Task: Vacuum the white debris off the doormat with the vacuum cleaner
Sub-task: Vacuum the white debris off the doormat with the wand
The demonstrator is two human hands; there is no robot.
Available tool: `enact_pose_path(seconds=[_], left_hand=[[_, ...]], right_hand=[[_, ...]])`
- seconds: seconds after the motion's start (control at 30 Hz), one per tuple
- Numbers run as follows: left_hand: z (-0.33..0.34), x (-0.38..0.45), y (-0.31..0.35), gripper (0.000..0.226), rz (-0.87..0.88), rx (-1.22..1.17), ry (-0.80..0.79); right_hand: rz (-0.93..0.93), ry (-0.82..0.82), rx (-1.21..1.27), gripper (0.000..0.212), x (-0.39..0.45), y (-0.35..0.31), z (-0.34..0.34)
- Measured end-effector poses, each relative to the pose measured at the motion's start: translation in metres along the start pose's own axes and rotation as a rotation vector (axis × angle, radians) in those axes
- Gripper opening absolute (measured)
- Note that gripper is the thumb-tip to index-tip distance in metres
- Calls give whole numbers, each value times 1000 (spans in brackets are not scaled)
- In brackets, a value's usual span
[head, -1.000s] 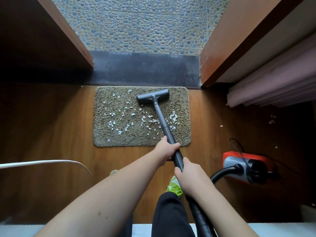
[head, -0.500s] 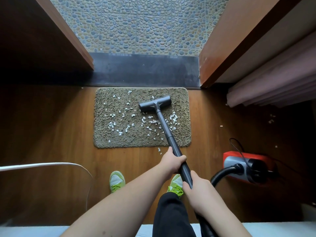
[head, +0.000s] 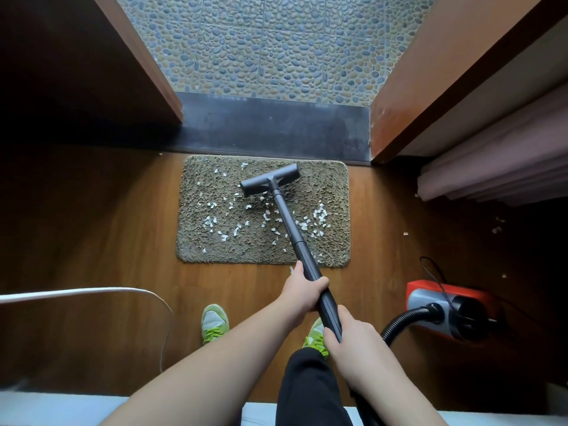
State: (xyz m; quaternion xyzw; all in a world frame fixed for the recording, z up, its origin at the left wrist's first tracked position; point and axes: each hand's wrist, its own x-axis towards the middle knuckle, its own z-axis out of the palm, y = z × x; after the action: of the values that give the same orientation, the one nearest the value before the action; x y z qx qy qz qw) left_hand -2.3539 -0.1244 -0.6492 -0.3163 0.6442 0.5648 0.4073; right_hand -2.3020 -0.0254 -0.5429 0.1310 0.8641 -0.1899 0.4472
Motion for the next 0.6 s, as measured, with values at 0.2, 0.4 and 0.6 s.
enact_pose_path(seconds=[0.2, 0.4, 0.6], left_hand=[[-46, 20, 15, 33, 13, -93, 64], [-85, 39, 24, 31, 14, -184, 91], [-123, 51, 26, 24, 15, -260, 129]], right_hand=[[-55, -23, -28, 24, 26, -47, -7], [-110, -2, -71, 31, 47, -89, -5], [-157, 3, -153, 34, 59, -127, 1]])
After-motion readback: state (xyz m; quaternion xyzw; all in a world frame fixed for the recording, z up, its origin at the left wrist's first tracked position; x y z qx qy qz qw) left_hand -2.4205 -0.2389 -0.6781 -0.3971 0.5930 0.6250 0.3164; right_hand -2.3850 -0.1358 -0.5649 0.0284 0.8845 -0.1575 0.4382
